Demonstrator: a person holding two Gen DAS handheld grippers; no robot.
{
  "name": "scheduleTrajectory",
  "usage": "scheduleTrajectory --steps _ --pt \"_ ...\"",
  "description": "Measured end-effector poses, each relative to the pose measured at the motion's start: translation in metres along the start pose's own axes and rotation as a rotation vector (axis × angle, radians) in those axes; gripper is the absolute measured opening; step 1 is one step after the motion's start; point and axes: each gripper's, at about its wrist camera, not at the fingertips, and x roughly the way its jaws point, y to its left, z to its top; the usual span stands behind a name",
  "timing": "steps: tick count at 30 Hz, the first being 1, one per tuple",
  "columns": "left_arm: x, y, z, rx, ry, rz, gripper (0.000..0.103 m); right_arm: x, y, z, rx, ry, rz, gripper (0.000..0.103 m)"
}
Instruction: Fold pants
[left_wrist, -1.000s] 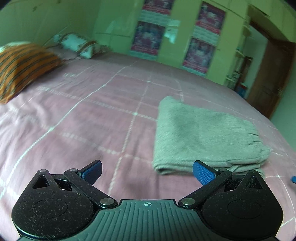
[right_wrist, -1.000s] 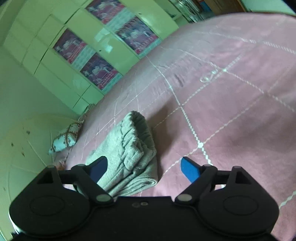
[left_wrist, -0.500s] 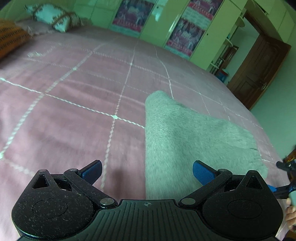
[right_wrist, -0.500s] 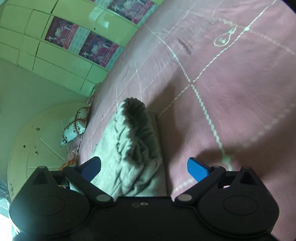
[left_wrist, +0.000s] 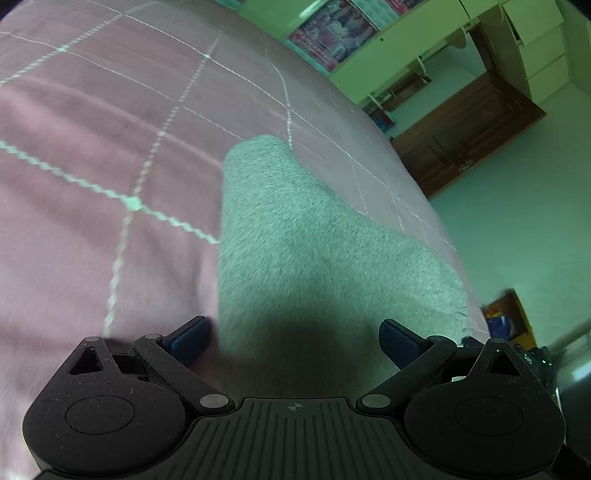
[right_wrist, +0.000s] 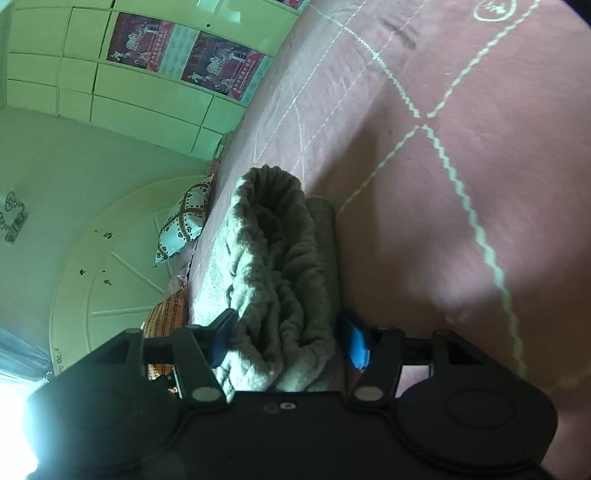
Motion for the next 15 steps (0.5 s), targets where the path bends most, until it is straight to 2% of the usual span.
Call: scheduleTrajectory --steps 2,3,4,7,8,9,10,11,15 --pt "0.007 -0.001 0.006 0.006 0.001 0.008 0.08 0.007 0.001 0.004 -0.002 0.013 0.002 0.054" --pt "0.009 0.0 0.009 -0.008 -0.001 0.013 0.065 0.01 0.002 0.005 -0.008 0.017 0.003 0.054" --pt "0.011 0.003 0.012 -0.032 0.001 0.003 0.056 0.014 0.004 0.007 -0.004 0.025 0.008 0.055" --pt "0.013 0.0 0.011 -0.018 0.011 -0.003 0.046 0.023 0.01 0.011 -0.012 0.053 -0.031 0.057" --pt "0.012 -0.001 0.009 -0.017 0.006 -0.006 0.043 0.025 0.016 0.011 -0.02 0.062 -0.05 0.062" --pt "0.008 0.0 0.008 -0.023 -0.009 -0.01 0.035 0.028 0.022 0.01 -0.04 0.071 -0.071 0.061" --pt "0.003 -0.001 0.007 -0.034 -0.031 -0.023 0.026 0.028 0.029 0.01 -0.067 0.075 -0.093 0.046" --pt "-0.002 -0.002 0.006 -0.045 -0.055 -0.045 0.026 0.025 0.034 0.01 -0.079 0.07 -0.092 0.039" --pt "-0.018 -0.015 0.015 -0.017 -0.132 -0.098 0.025 0.015 0.061 0.02 -0.14 0.042 -0.028 0.036"
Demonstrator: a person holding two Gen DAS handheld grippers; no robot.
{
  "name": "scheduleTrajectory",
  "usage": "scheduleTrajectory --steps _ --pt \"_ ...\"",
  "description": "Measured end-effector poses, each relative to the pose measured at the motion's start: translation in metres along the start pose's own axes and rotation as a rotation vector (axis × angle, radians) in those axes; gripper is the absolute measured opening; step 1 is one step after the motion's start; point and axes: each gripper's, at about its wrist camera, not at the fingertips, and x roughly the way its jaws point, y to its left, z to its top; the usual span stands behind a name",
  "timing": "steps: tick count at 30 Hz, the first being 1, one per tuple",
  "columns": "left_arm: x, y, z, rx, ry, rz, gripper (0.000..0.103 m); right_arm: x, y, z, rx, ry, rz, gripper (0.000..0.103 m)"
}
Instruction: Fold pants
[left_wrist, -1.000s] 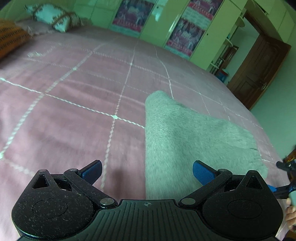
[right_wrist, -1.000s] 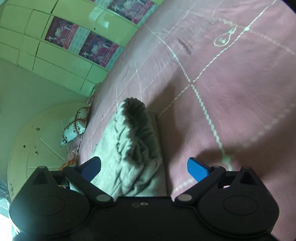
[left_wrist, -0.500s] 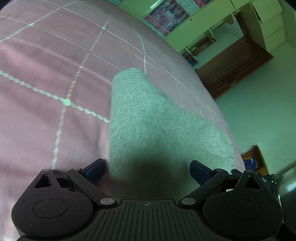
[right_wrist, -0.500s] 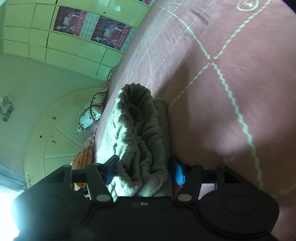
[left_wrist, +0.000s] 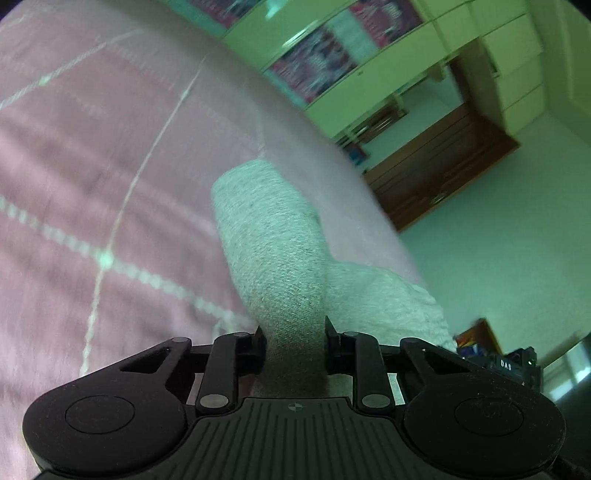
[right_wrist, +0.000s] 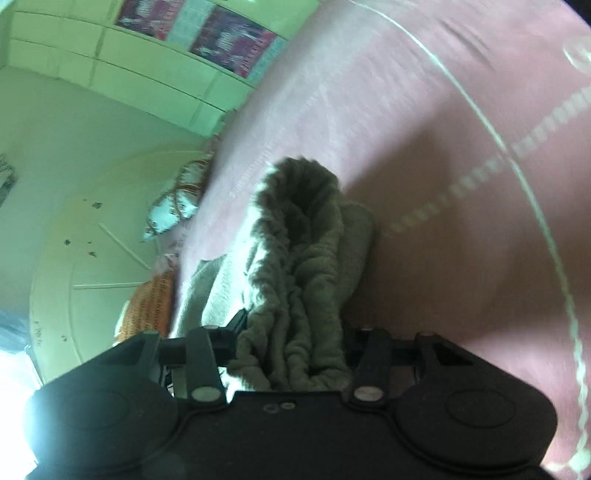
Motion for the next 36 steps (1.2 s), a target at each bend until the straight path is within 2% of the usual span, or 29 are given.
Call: scheduleTrajectory --steps 6,10,11,12,13,14,15,16,18,20,22,23,24,25,26,27,29,30,32,33,34,36 --pt "0.003 0.006 0.066 0.004 -0.097 -0.005 0.025 0.03 0.032 0.062 -0.08 -0.017 0.082 0.036" --pt "0.044 0.021 0.117 0.013 -0.123 0.043 0.028 0.071 0.034 0.116 -0.076 -0.032 0.101 0.037" --pt "0.059 0.031 0.122 -0.004 -0.119 0.081 0.036 0.081 0.029 0.123 -0.079 -0.046 0.077 0.046" --pt "0.072 0.044 0.123 -0.04 -0.106 0.159 0.062 0.091 0.021 0.126 -0.082 -0.069 0.019 0.056" --pt "0.082 0.057 0.121 -0.078 -0.086 0.26 0.08 0.1 0.004 0.126 -0.049 -0.094 -0.084 0.081" --pt "0.083 0.067 0.114 -0.096 -0.096 0.27 0.079 0.106 -0.014 0.124 0.003 -0.086 -0.172 0.079" --pt "0.076 0.069 0.11 -0.094 -0.131 0.235 0.079 0.107 -0.028 0.121 0.026 -0.077 -0.205 0.066" --pt "0.069 0.069 0.108 -0.108 -0.149 0.228 0.079 0.099 -0.033 0.117 0.021 -0.1 -0.17 0.06" --pt "0.051 0.067 0.104 -0.119 -0.21 0.204 0.08 0.08 -0.028 0.111 -0.015 -0.135 -0.148 0.064" --pt "0.04 0.068 0.104 -0.13 -0.254 0.237 0.08 0.066 -0.012 0.109 -0.096 -0.198 -0.081 0.063" --pt "0.052 0.069 0.106 -0.12 -0.184 0.322 0.08 0.066 0.0 0.108 -0.118 -0.204 -0.028 0.063" --pt "0.06 0.065 0.106 -0.054 -0.158 0.358 0.08 0.073 0.002 0.108 -0.131 -0.183 -0.042 0.062" --pt "0.067 0.056 0.107 0.04 -0.123 0.406 0.08 0.084 0.003 0.105 -0.148 -0.141 -0.106 0.063" --pt "0.072 0.045 0.108 0.114 -0.091 0.458 0.08 0.095 -0.002 0.105 -0.15 -0.083 -0.216 0.063" --pt "0.073 0.036 0.108 0.143 -0.077 0.502 0.08 0.102 -0.009 0.102 -0.125 -0.048 -0.294 0.066" --pt "0.068 0.028 0.109 0.15 -0.08 0.527 0.08 0.095 -0.009 0.098 -0.091 -0.071 -0.269 0.066" --pt "0.045 0.014 0.103 0.168 -0.128 0.522 0.08 0.072 -0.004 0.089 -0.06 -0.12 -0.247 0.071" --pt "0.031 0.008 0.094 0.188 -0.144 0.52 0.08 0.057 0.0 0.083 -0.079 -0.145 -0.23 0.072" --pt "-0.003 0.0 0.07 0.224 -0.173 0.537 0.081 0.023 0.011 0.067 -0.117 -0.184 -0.211 0.086" --pt "-0.017 -0.005 0.055 0.235 -0.185 0.55 0.084 0.006 0.016 0.057 -0.145 -0.195 -0.2 0.09" --pt "-0.031 -0.011 0.042 0.236 -0.192 0.567 0.088 -0.011 0.021 0.045 -0.165 -0.193 -0.206 0.098" --pt "-0.058 -0.023 0.013 0.211 -0.225 0.591 0.089 -0.019 0.033 0.041 -0.193 -0.185 -0.23 0.097"
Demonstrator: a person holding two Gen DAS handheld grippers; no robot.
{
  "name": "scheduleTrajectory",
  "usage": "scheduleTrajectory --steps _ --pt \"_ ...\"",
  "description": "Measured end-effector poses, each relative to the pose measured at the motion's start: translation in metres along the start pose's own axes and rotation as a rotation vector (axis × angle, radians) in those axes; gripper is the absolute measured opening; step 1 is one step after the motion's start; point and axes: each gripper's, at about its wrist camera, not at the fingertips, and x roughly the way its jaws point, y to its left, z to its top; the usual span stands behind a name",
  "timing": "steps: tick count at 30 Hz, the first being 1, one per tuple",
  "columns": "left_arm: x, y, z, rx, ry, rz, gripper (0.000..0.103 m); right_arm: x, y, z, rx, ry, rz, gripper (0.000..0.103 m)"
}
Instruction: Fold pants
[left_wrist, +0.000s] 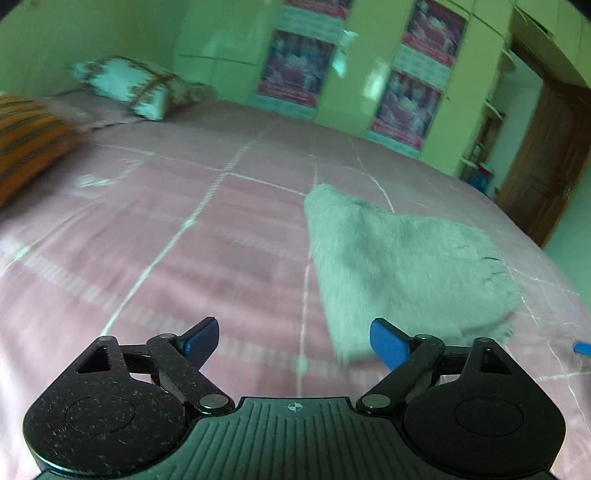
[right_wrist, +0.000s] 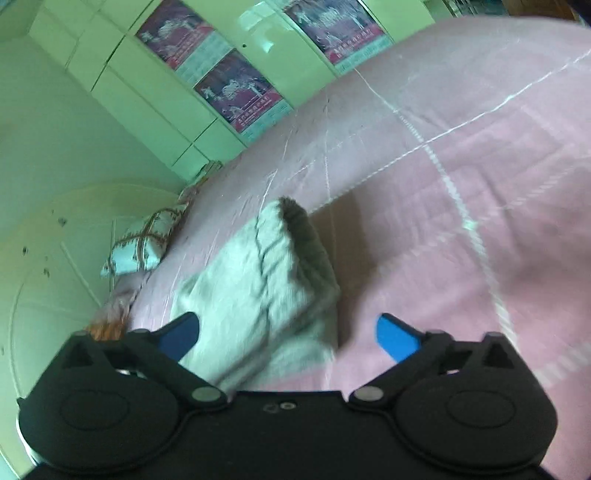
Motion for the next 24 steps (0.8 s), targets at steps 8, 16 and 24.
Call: scheduleTrajectory --steps 8,16,24 --pt "-0.093 -0.026 -0.08 0.037 0.059 -0.03 0.091 -0.085 0.036 -0.09 0.004 0.007 -0.012 0.097" --pt "-0.219 -0.073 -0.115 0.116 -0.054 -0.027 0.103 -0.175 0.12 -0.155 -0.368 -0.083 -0.249 0.097" --pt "-0.297 -0.115 -0.13 0.215 -0.123 -0.016 0.103 -0.234 0.169 -0.18 -0.523 -0.132 -0.262 0.097"
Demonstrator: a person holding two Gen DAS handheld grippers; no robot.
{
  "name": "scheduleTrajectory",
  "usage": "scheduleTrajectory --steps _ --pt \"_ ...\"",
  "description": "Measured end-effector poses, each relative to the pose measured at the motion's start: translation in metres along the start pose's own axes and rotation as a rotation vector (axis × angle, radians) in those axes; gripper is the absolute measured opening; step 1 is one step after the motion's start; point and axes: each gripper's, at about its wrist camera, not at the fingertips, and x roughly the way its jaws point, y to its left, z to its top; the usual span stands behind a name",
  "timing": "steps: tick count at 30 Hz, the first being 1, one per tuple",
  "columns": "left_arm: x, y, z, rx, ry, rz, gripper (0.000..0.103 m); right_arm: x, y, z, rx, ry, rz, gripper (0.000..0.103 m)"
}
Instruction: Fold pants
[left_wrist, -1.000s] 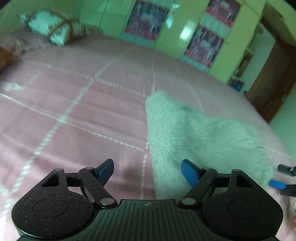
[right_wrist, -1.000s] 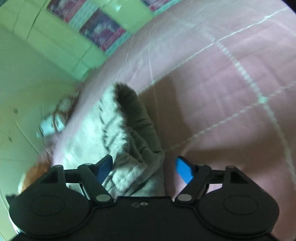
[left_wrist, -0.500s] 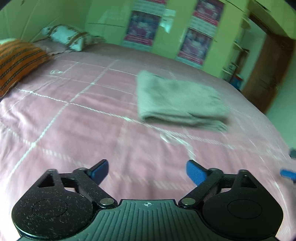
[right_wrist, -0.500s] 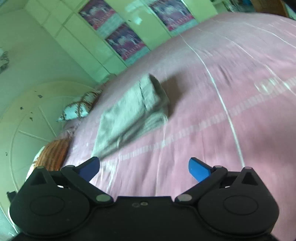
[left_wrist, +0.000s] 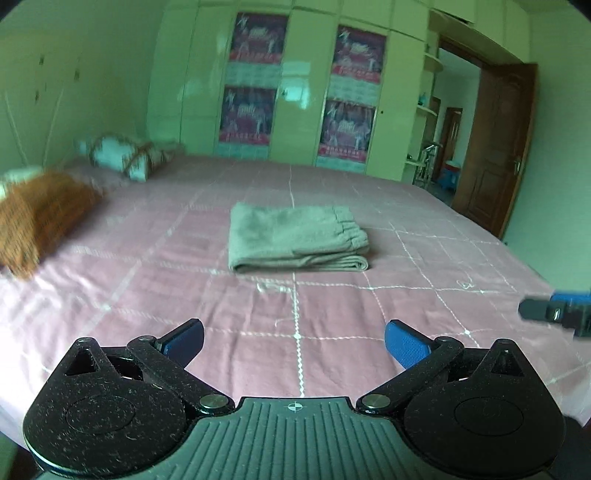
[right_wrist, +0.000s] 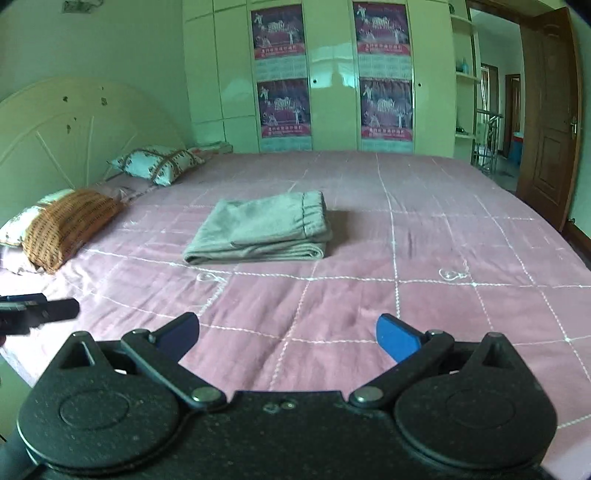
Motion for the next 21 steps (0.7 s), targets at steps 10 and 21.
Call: scheduleTrajectory --steps 10,21 --pt "-0.075 -0.025 0.011 0.017 -0.112 -0.005 0.103 -0.063 0.012 0.001 -0.016 -0.091 0.008 0.097" --pt "-0.107 -0.034 0.016 0.02 -0.164 0.001 0.103 -0.095 0.022 0.006 -0.028 -0.17 0.015 0.097"
